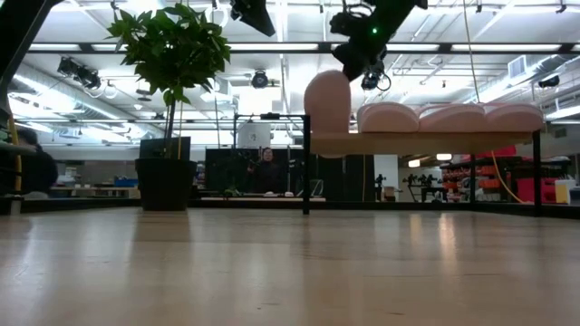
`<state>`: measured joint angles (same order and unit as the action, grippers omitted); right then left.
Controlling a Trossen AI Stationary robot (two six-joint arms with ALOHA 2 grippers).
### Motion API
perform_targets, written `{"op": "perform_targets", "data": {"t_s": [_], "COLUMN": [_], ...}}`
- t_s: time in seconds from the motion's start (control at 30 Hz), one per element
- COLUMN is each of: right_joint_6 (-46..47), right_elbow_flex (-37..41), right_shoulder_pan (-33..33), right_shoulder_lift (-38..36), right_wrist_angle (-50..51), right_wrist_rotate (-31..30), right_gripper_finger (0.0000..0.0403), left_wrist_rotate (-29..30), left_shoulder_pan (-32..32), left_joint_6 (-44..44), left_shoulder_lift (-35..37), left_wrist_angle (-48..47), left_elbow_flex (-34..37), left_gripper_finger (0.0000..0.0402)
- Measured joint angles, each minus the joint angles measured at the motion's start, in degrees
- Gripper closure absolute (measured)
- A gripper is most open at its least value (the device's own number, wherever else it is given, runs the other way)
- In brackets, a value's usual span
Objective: Pick and place slides into the shelf
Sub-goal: Adjust the pink slides on the shelf
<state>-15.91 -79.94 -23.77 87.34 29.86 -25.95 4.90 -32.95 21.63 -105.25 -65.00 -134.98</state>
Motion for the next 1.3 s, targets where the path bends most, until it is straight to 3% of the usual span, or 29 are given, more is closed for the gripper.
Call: {"op": "perform_targets", "data": {"t_s": [0.33, 1.3], "right_joint_6": [2.7, -2.2], "right_elbow_flex": [4.2, 4.2], "right_shoulder_pan": [0.9, 0.6], "right_shoulder_lift": [0.1, 0.1], "right_wrist_angle": [1.5, 11.4], "right_wrist_rotate": [3.3, 4.9], "right_gripper_finger": [0.0403, 0.0403], "left_wrist_rotate": [0.0, 0.0], "left_shoulder_pan": [0.0, 0.0], "left_joint_6": [0.0, 0.0], "left_shoulder_lift": [0.0, 0.0], "left_wrist_angle": [0.0, 0.0], "left_elbow_flex": [0.0, 0.0], "left_gripper_finger": [0.0294, 0.0294]}}
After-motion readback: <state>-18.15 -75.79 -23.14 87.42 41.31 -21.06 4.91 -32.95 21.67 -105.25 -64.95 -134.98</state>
